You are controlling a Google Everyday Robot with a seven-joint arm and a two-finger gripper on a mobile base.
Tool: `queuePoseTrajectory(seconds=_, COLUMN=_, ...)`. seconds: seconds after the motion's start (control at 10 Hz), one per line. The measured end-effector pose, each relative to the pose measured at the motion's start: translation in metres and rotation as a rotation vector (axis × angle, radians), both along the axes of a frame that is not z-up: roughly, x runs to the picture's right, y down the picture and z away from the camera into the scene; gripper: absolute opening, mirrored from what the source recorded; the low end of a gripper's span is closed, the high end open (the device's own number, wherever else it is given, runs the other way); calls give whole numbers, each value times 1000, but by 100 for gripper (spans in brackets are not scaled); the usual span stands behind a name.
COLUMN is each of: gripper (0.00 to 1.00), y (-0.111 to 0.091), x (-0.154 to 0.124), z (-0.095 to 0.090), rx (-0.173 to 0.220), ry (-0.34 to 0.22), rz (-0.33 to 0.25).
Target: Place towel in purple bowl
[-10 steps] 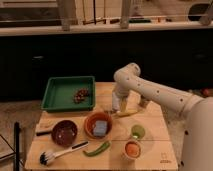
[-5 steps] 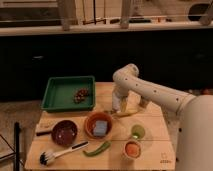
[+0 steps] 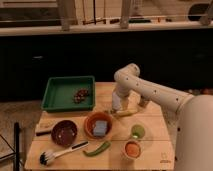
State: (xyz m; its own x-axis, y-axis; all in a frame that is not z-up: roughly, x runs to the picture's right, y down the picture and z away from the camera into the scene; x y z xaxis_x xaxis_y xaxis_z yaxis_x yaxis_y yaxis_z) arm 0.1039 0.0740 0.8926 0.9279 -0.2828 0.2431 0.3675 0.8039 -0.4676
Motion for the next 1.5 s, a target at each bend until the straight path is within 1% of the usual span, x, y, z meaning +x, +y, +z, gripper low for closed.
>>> queuePoseTrajectory(seconds=0.2, gripper=80, y=-9, x=5, z=8, rx=39, ry=-21, rz=-30)
queuePoseTrajectory(seconds=0.4, gripper=80, y=-14, x=8, z=12, rx=70, ry=-36, rz=-44)
queuePoseTrajectory(seconds=0.5, gripper=80, y=-17, x=9, z=15, rx=96, ry=-52, rz=-48)
queuePoseTrajectory(seconds=0.6, gripper=80, y=-20, x=13, z=18, rx=112, ry=-60, rz=-51)
queuePoseTrajectory(seconds=0.7, gripper=80, y=-22, x=13, z=21, rx=120, ry=-68, rz=-54)
queuePoseTrajectory(seconds=0.9, gripper=80, y=-24, x=10, z=29, rx=123, ry=-89, rz=-63)
queuePoseTrajectory(seconds=1.2, gripper=80, y=-25, x=7, z=41, rx=111, ry=-102, rz=-64)
queuePoseTrajectory(seconds=1.3, gripper=80, y=-24, x=7, z=46, rx=101, ry=-104, rz=-64)
queuePoseTrajectory(seconds=1.5, gripper=80, y=-22, x=3, z=57, rx=68, ry=-106, rz=-67)
